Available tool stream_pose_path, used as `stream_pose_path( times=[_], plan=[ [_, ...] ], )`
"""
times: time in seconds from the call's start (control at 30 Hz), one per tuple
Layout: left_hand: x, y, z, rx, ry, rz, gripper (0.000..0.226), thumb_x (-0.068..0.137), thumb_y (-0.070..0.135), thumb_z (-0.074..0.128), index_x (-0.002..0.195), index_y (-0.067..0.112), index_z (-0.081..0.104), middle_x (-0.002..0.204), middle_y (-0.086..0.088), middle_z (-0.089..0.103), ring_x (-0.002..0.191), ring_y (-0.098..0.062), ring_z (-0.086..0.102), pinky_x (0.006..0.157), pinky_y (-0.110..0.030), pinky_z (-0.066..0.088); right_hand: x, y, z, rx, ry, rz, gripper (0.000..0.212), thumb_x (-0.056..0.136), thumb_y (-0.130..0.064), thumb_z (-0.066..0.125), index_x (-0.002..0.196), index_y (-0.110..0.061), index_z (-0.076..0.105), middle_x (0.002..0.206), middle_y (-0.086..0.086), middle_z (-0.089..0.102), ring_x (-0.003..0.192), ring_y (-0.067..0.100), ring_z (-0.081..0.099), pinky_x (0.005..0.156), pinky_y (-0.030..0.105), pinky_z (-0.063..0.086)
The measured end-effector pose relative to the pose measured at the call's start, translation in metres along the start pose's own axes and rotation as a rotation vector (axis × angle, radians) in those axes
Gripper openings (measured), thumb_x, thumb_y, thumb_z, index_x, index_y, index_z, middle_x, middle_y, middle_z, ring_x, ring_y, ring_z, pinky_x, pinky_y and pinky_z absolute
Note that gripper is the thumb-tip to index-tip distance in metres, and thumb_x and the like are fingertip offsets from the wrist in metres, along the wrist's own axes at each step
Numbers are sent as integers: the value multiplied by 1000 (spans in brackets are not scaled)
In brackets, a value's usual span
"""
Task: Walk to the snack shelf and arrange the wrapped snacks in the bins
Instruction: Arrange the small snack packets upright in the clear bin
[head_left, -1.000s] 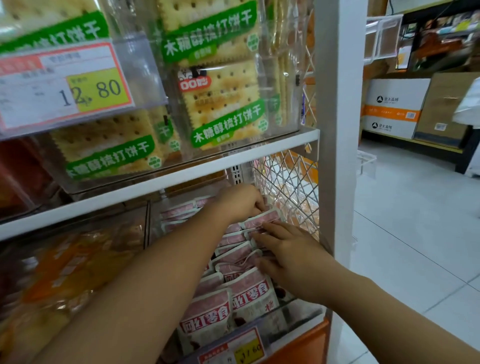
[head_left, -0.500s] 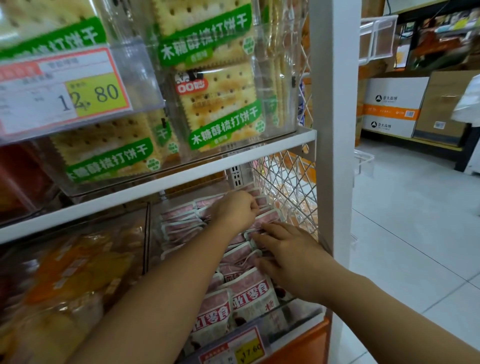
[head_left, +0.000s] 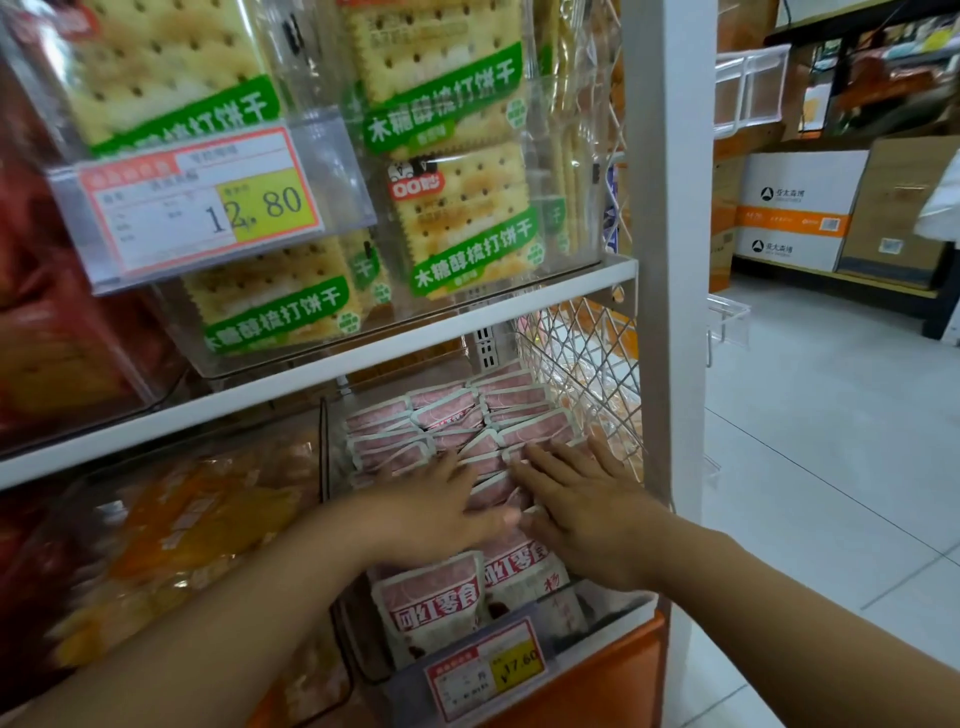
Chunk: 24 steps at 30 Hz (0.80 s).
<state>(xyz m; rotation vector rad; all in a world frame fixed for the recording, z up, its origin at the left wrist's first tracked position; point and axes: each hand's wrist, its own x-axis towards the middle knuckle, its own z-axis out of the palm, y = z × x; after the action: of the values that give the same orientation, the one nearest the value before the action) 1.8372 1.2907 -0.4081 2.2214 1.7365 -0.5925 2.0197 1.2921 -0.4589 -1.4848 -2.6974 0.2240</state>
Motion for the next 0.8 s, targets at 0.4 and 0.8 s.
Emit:
stream_pose_path(
  times=[0.4,0.8],
  plan=[
    [11,-7,16,102,142,5,99,80,78,30,151,20,-7,159,-1,-9,146,-20,-8,116,-49,-1,12,-9,-4,19,-16,75,57,97,-51,23,148,-35,2,158,-4,-3,145,17,-10,114,42,-11],
    [-97,-45,42,7,545,-54,55,94,58,34,145,39,25,155,11,20,142,-14,18,117,-49,10,28,-47,-25,196,160,95,28,94,-23,46,118,-25,61,109,3,67,97,21,62,79,30,48]
  ],
)
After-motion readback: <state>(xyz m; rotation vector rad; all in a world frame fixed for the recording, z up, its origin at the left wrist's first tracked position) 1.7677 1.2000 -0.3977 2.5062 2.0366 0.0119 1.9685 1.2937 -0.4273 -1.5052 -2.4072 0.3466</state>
